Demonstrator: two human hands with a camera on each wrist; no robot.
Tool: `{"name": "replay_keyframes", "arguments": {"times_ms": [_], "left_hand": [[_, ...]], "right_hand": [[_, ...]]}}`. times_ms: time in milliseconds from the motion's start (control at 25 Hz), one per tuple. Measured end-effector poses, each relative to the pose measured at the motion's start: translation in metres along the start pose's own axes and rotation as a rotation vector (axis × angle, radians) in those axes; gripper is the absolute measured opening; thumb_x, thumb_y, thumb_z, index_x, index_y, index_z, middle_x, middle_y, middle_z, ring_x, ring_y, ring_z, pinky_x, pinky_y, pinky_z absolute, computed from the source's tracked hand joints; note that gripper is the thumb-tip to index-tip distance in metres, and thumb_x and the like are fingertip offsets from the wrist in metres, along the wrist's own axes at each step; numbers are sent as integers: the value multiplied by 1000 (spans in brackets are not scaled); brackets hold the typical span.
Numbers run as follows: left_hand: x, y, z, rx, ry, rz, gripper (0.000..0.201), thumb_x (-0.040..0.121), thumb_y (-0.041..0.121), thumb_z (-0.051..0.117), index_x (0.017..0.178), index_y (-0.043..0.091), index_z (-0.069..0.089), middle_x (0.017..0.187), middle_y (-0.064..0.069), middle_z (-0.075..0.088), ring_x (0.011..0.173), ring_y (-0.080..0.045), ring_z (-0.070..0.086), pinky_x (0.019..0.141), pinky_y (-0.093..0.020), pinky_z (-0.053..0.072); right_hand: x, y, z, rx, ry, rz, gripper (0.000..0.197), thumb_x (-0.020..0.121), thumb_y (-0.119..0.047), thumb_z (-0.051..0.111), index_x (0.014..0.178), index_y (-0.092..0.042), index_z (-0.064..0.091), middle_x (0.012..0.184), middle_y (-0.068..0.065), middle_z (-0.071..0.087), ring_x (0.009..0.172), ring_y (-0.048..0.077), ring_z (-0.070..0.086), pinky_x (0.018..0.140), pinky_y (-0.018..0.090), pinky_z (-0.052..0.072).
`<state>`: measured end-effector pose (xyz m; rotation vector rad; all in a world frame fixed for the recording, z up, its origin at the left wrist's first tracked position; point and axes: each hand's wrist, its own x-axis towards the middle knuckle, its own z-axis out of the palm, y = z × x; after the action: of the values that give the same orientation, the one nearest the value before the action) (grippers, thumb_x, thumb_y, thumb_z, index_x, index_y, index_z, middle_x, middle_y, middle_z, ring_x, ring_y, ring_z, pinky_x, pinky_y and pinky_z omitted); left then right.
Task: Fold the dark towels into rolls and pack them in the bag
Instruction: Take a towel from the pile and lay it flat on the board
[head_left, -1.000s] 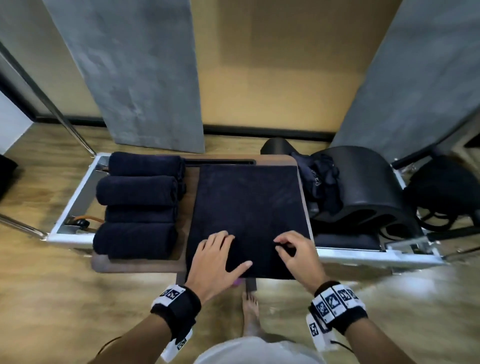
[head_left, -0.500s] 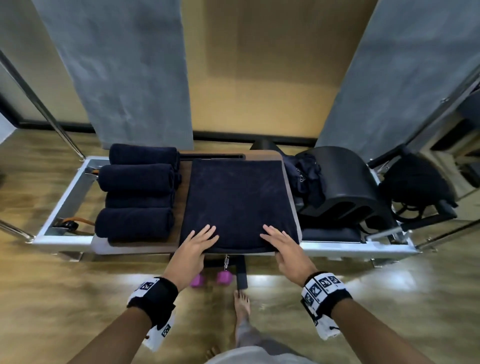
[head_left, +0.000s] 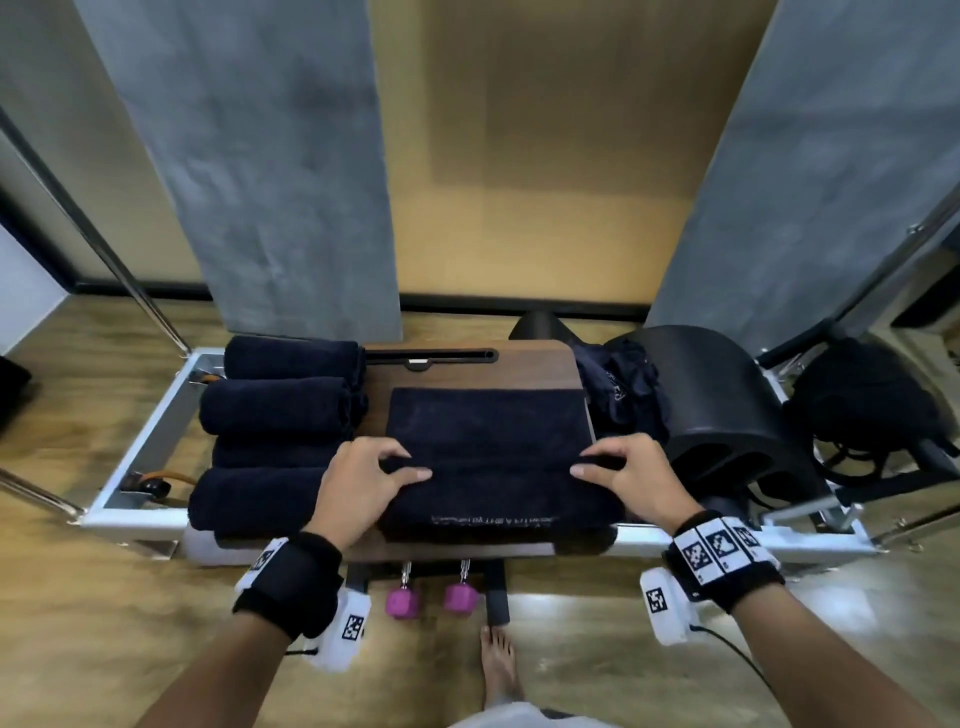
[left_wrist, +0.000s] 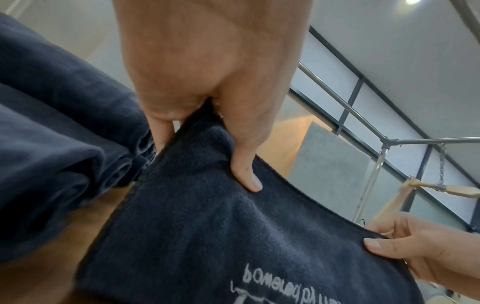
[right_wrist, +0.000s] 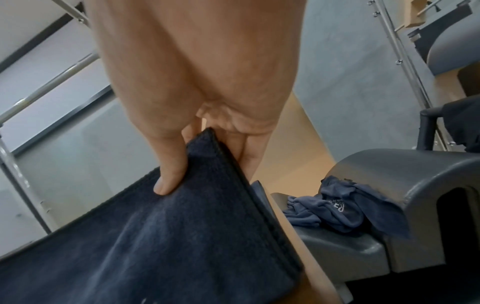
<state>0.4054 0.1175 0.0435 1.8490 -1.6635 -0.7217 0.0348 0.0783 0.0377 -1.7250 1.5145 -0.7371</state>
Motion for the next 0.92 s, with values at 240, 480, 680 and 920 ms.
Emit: {"name": "replay_keyframes", "arguments": {"times_ms": [240, 480, 680, 920], "left_hand": [[100, 7, 12, 24, 74, -39, 11, 90, 22, 83, 97, 14, 79, 100, -4, 77, 104, -27, 69, 93, -43, 54], [158, 4, 38, 124, 56, -182, 26, 96, 22, 76, 120, 14, 72, 127, -7, 69, 124, -29, 61, 103, -41, 49], [143, 26, 77, 352, 74, 95, 21, 101, 38, 64, 117, 23, 65, 118, 5, 57, 115, -17, 53, 97, -43, 46], [110, 34, 122, 278, -307, 260, 35, 101, 62, 52, 87, 31, 57, 80, 11, 57, 79, -7, 54, 75, -34, 48]], "right_hand": [[96, 15, -2, 89, 66, 23, 23, 89, 2, 75, 104, -14, 81, 106, 1, 78, 108, 19, 71, 102, 42, 55], [160, 31, 12, 59, 131, 175, 28, 85, 5, 78, 103, -17, 78, 97, 2, 73, 98, 20, 68, 96, 38, 54], [160, 29, 25, -51, 189, -44, 32, 79, 11, 74, 82, -21, 78, 87, -7, 70, 80, 8, 64, 79, 18, 50], [144, 25, 45, -167, -83, -18, 23, 85, 3, 70, 82, -17, 81, 87, -4, 74, 86, 15, 67, 89, 32, 55]]}}
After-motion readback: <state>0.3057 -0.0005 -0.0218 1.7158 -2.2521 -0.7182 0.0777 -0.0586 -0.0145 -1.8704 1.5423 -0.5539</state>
